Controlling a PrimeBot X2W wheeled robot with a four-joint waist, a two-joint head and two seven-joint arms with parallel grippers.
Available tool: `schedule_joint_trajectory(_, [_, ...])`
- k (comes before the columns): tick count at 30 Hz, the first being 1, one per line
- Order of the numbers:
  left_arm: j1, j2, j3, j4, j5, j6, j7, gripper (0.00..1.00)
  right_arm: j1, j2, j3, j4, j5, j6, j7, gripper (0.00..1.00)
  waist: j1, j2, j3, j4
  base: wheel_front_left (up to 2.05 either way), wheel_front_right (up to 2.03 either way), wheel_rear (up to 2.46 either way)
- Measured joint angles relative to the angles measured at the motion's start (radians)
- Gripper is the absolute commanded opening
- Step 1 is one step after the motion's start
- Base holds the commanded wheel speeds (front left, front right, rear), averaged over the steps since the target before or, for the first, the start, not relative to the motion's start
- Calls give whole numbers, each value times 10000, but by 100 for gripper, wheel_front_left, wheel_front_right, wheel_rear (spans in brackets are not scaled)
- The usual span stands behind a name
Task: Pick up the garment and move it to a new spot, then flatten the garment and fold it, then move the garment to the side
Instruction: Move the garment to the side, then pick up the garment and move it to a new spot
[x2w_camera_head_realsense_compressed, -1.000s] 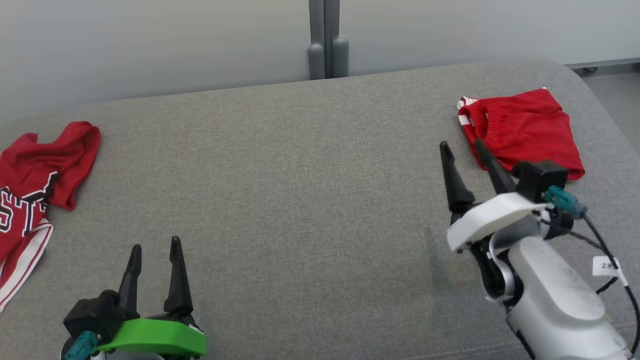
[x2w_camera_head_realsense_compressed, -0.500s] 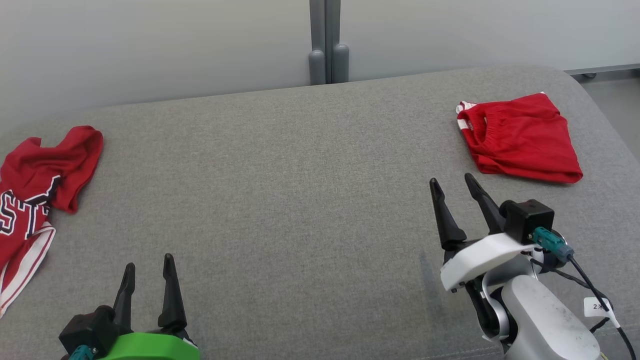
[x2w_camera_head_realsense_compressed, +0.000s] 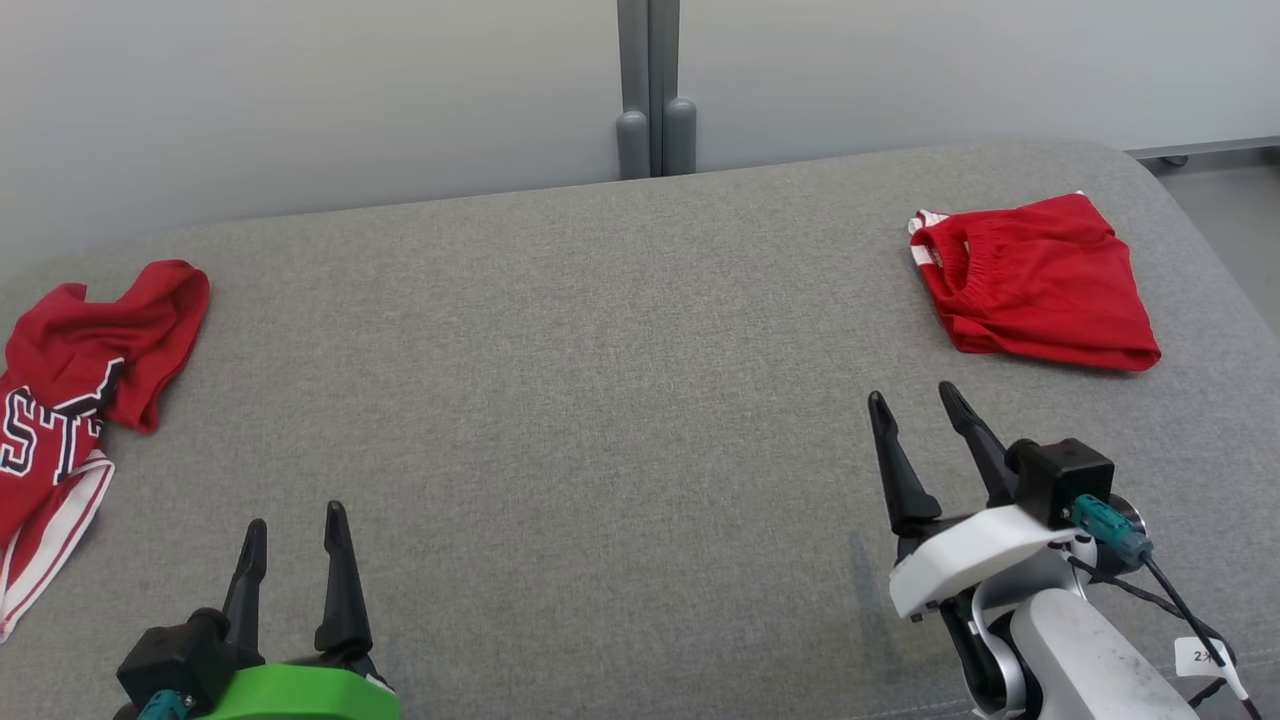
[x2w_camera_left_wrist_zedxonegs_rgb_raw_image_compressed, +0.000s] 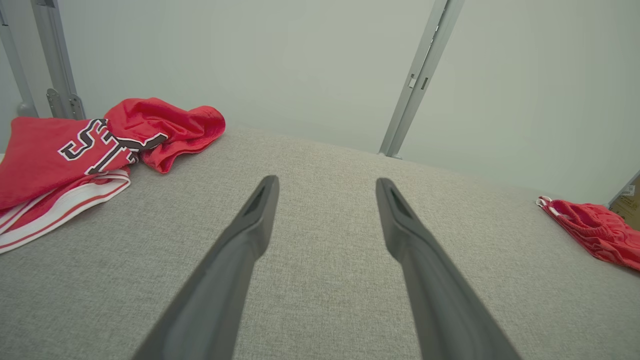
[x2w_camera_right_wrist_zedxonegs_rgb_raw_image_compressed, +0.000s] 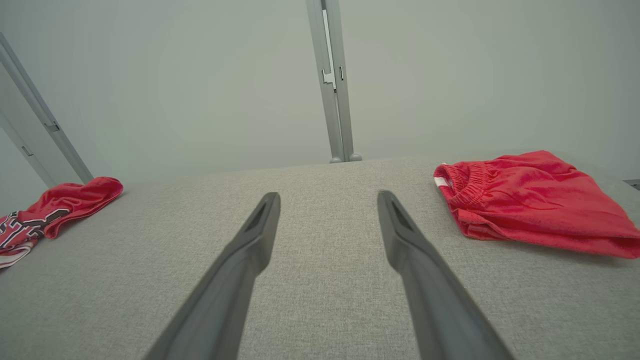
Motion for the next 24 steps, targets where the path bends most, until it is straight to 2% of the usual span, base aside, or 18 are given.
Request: schedule_joint_trajectory(24, [197,-8,-209,-42,81,44,0,100,476,36,-546,-516,-520,-4,0,100,0,0,-25,298,0,0,0])
